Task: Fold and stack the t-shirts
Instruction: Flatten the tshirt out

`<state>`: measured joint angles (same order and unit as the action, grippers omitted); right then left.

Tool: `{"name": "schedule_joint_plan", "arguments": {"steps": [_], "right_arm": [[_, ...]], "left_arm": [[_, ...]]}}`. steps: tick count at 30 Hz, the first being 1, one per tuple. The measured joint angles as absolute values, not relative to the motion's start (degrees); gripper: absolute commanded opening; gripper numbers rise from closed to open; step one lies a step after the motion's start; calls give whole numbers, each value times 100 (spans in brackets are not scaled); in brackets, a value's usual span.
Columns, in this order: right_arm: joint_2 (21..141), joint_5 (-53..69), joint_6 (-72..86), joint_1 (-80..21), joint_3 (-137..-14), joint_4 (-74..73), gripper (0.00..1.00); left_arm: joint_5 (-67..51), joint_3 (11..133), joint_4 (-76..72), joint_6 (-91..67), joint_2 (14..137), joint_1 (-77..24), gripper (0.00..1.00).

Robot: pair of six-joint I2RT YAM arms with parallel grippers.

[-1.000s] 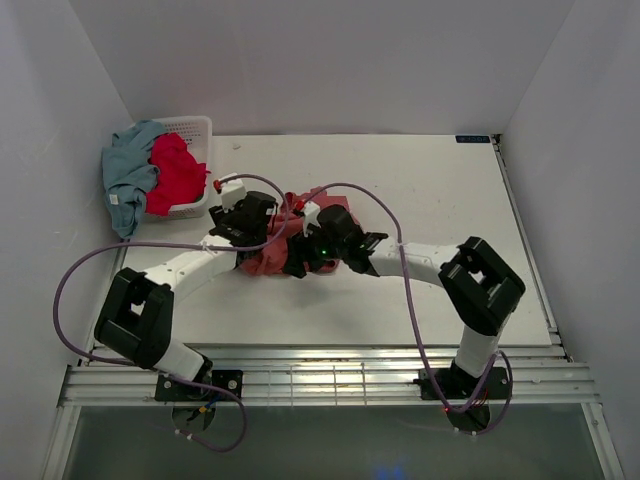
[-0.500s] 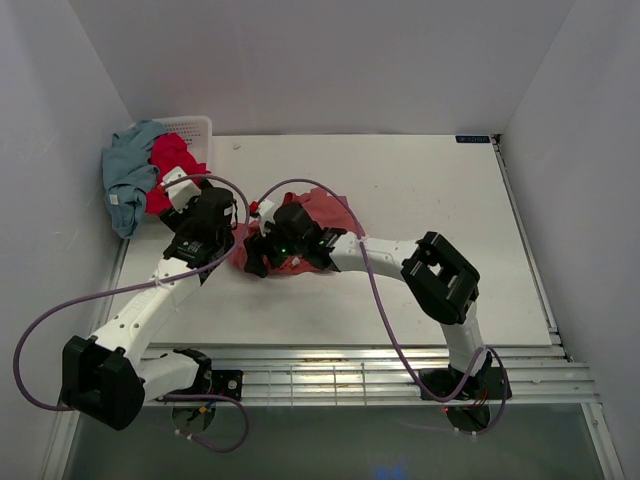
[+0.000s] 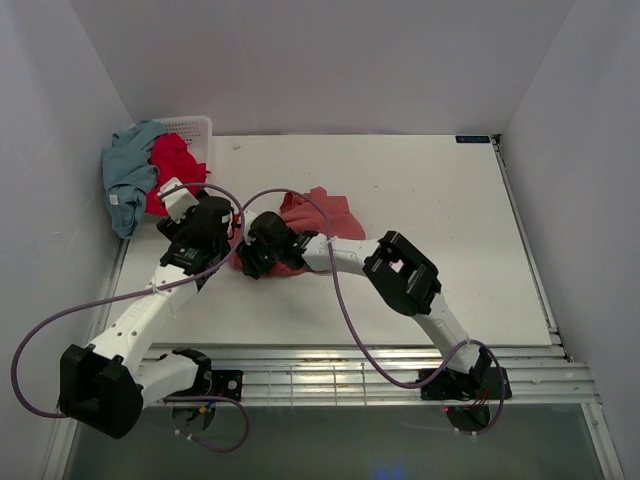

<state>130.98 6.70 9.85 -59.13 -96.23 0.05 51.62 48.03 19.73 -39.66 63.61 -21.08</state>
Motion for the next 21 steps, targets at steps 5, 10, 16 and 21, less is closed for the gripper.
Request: {"name": "schedule_joint_plan", "arguments": {"steps": [5,10,16,21], "right_arm": [[13093,322,982,-5937,-9633,-172,8],[12368,-460,840,-5955,-9179,-762,8],[10254,-2012,718,-5972,-8508,-1905,8],[8801,-3240,967,-5876,-8243,-2759,8]], "left_arm": [[5131,4746,1973,-3992,6160,-2082,84],[4974,4746,1970,-4001,6143,-2073,79],[4659,4659,1900,-3992,6086,-2073,79],[4418,4584,1885,-3983,5999,-2073,79]]}}
